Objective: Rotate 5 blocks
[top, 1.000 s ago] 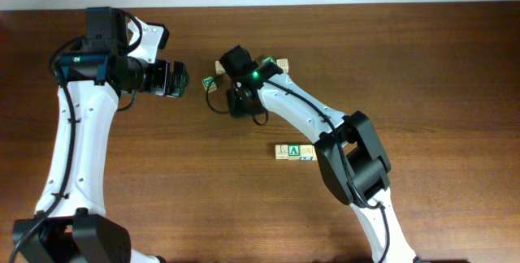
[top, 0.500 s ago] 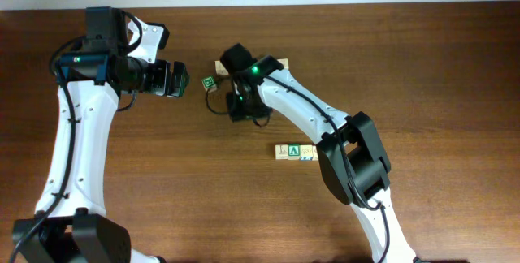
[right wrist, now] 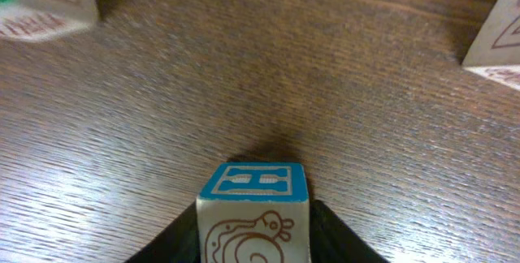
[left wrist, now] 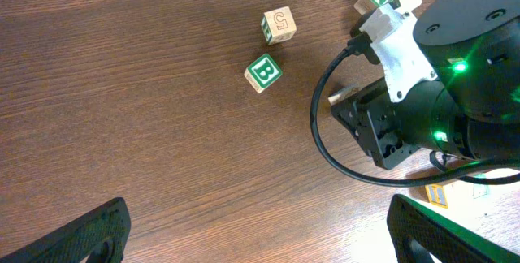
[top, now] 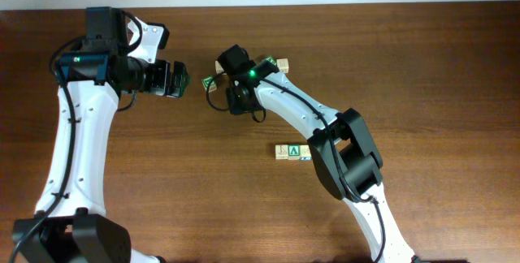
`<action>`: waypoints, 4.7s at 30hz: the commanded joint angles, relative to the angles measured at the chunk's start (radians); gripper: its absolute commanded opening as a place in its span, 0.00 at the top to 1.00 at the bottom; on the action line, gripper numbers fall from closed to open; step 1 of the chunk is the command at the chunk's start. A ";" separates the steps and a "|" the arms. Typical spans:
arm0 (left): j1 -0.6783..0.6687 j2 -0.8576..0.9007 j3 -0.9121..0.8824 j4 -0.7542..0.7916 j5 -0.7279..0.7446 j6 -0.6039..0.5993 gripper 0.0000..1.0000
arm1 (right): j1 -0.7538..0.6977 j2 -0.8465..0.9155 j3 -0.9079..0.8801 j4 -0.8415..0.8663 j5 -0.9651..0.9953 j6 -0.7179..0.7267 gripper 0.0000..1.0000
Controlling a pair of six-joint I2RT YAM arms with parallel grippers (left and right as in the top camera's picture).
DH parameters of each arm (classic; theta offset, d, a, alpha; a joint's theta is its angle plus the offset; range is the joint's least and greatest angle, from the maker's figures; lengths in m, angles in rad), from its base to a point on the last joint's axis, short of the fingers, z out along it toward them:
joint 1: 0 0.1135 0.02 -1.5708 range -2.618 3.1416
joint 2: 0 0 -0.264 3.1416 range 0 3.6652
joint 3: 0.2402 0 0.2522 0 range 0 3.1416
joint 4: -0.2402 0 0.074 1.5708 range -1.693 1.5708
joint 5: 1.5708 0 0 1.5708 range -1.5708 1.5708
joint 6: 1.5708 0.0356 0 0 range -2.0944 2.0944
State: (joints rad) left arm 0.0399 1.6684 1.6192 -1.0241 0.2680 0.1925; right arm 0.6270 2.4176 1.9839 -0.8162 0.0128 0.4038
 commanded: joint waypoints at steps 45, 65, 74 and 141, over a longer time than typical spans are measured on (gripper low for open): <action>0.000 0.005 0.018 0.002 -0.003 -0.001 0.01 | 0.060 -0.041 0.053 -0.660 -0.171 0.027 0.58; 0.000 0.005 0.018 0.002 -0.003 -0.001 0.01 | 0.113 -0.061 0.225 -0.870 -0.148 -0.032 0.96; 0.000 0.005 0.018 0.002 -0.003 -0.001 0.01 | 0.106 -0.352 0.216 -0.879 -0.030 -0.020 0.95; 0.000 0.005 0.018 0.001 -0.003 -0.001 0.01 | 0.066 -0.418 -0.570 -0.070 -0.211 -0.101 0.96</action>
State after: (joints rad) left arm 0.0399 1.6684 1.6196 -1.0241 0.2676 0.1925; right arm 0.6933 1.9911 1.3907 -0.9009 -0.2016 0.3107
